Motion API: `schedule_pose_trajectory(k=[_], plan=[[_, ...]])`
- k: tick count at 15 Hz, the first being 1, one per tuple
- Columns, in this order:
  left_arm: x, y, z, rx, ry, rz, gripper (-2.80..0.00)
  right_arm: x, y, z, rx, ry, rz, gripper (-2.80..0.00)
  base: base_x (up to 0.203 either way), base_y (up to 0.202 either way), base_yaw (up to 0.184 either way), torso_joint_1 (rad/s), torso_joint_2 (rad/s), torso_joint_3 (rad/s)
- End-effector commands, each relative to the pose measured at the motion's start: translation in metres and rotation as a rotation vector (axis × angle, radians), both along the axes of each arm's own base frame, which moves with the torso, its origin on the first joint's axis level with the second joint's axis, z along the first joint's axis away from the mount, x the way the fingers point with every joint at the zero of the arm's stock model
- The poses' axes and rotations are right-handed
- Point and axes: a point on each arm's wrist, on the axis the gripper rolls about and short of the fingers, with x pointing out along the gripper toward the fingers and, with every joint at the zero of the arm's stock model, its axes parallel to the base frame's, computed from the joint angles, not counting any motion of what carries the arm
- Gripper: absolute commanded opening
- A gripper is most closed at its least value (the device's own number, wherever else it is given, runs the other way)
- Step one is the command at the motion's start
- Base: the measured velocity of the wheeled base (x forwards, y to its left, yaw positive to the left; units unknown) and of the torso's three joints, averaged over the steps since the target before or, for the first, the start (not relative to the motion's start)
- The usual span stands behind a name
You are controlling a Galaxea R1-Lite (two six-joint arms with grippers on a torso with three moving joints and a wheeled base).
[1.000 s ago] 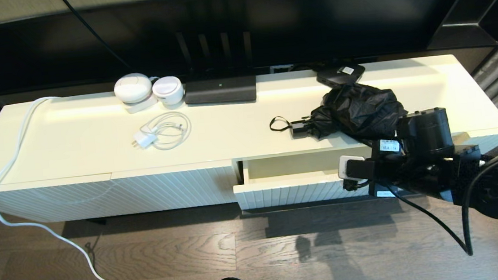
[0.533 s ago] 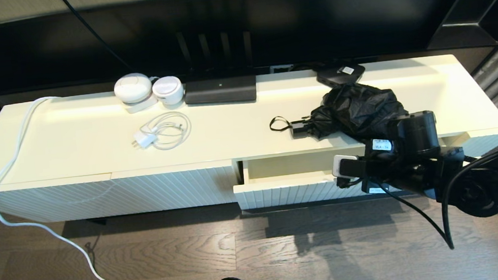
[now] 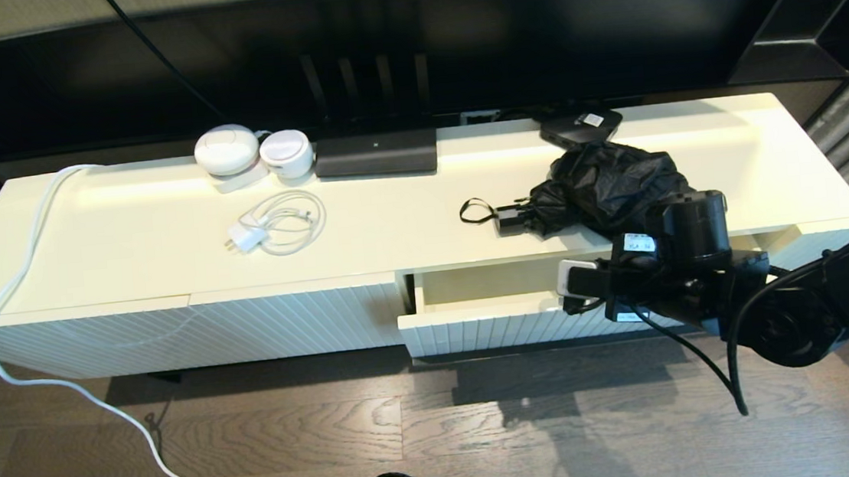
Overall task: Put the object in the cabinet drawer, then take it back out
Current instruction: Open the drawer
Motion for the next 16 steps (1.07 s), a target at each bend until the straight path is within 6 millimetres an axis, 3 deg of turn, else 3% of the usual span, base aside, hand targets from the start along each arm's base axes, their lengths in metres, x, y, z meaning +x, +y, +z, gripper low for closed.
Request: schedule_pose_trajectory(k=[1,7,16], plan=[[0.000,0.000,0.000,0.000,0.003,0.000,-2.80,0.003,0.001,-0.004,-0.011,0.006,0.002,-2.80,0.000,0.000,0.000,0.000,0.00,0.000],[0.000,0.000,0.000,0.000,0.003,-0.001,-2.80,0.003,0.000,-0.010,-0.028,0.039,-0.008,-2.80,0.000,0.000,0.000,0.000,0.00,0.000],[0.000,0.000,0.000,0.000,0.003,0.000,-2.80,-0.020,0.001,-0.001,-0.084,0.168,0.008,-2.80,0.000,0.000,0.000,0.000,0.00,0.000]])
